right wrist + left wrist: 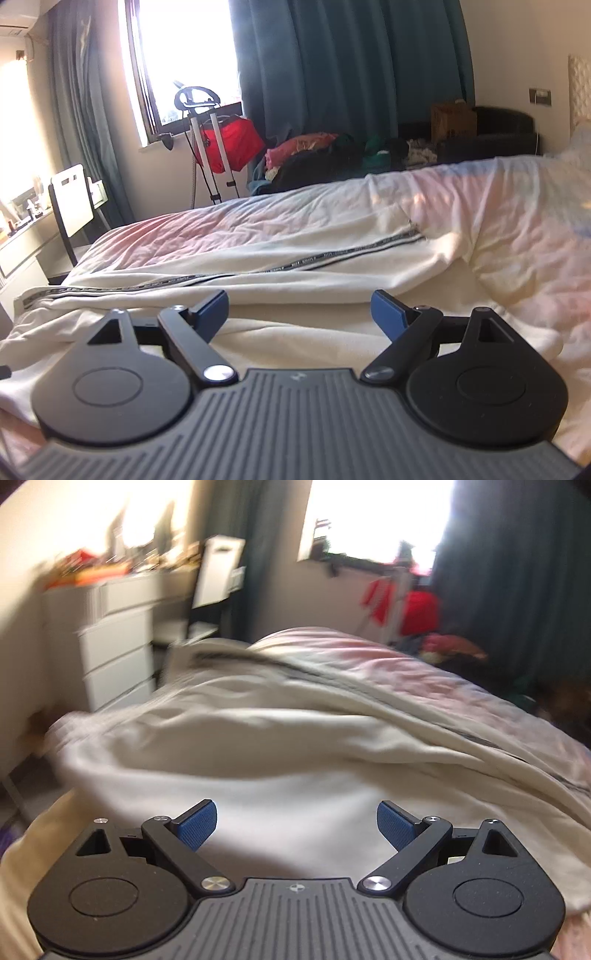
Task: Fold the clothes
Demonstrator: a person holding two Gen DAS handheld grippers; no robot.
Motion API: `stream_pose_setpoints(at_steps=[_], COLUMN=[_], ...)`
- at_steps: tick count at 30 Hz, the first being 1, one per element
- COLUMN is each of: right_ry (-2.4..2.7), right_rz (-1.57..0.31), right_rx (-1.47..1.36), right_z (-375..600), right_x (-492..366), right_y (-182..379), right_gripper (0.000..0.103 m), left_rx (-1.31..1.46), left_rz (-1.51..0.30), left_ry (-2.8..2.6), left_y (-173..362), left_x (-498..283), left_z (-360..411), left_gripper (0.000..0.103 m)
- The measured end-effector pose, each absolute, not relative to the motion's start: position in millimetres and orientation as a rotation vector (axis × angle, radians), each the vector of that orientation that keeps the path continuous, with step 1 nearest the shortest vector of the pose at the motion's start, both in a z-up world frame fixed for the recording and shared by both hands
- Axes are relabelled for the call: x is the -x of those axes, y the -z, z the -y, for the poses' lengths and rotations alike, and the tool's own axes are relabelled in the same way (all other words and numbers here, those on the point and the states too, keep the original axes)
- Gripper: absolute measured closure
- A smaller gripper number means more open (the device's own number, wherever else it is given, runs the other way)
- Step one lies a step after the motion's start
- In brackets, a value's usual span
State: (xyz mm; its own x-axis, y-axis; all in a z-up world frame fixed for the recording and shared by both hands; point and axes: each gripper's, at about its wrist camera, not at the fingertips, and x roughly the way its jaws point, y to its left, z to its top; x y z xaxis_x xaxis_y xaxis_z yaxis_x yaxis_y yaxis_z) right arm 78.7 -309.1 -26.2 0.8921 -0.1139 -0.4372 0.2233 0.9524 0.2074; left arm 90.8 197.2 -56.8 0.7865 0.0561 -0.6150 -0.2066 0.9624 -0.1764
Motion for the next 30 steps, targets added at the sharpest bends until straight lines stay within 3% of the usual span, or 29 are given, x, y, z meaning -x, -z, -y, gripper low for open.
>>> stream_pose_setpoints(at_steps=[8,15,30], right_ry=[0.229,0.244,0.574], right_rz=[-0.488,-0.532,-0.498], right_rx=[-0.285,-0.388,-1.065], right_z=[324.3,342.1,452.2], right_x=[-82.0,-85.4,-44.7], right_y=[37.2,46.1,109.1], right_gripper=[0.017,0.017,0.016], left_rx=[0.607,0.906,0.954], left_rz=[-0.748,-0.825,-0.758], left_ry=[-0.43,-0.429,-0.245], left_y=[55.7,72.5,99.5], left_x=[-85.0,-101.3,-113.9], left_z=[-290.2,-352.3,-363.7], left_gripper=[0.008,0.015,0.041])
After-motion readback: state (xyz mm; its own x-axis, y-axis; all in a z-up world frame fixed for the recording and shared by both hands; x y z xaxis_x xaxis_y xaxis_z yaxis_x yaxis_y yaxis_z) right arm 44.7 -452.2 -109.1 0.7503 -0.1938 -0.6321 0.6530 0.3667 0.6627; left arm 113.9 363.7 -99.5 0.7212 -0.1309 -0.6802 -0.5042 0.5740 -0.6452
